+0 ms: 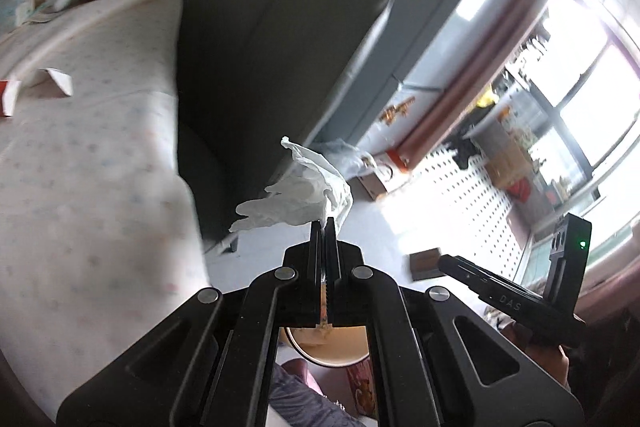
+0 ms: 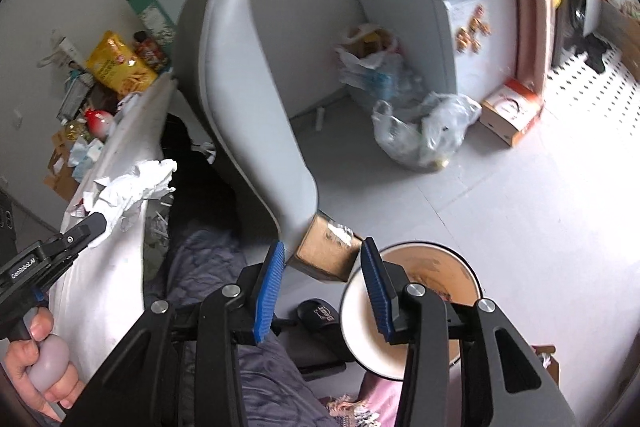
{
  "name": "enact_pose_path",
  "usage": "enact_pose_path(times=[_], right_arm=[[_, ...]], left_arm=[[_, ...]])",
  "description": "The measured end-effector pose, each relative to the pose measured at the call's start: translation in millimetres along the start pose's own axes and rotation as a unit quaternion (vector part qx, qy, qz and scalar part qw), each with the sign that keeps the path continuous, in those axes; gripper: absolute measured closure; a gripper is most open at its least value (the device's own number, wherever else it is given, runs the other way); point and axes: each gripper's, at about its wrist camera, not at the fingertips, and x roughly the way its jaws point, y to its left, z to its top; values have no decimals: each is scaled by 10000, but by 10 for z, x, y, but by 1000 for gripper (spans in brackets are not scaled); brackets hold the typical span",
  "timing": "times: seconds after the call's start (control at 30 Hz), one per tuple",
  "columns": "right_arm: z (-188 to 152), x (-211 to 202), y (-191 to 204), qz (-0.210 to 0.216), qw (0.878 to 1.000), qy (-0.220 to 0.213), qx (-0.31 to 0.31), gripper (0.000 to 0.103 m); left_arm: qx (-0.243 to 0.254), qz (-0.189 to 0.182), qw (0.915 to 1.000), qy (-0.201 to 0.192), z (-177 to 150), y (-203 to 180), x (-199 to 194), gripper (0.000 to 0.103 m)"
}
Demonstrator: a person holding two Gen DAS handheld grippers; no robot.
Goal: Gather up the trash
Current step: 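Carry the tissue in the left tool while the right carries the box to the bin, then open both tools over the bin to drop the tissue and box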
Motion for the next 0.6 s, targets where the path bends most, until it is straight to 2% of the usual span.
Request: enact_pose_path(times=[0.03,0.1,0.6], right_arm=[[-25,20,-73,-18,10000,20,54,55],[-62,44,-162,-53,9999,43,134,54],[-166,-210,-723,-284,9976,-172,600,53]], left_arm=[[28,2,10000,33,-8,-29,36,101],[89,-9,9999,112,-28,-93,105,101],[671,-232,9938,853,-276,-609,665,101]])
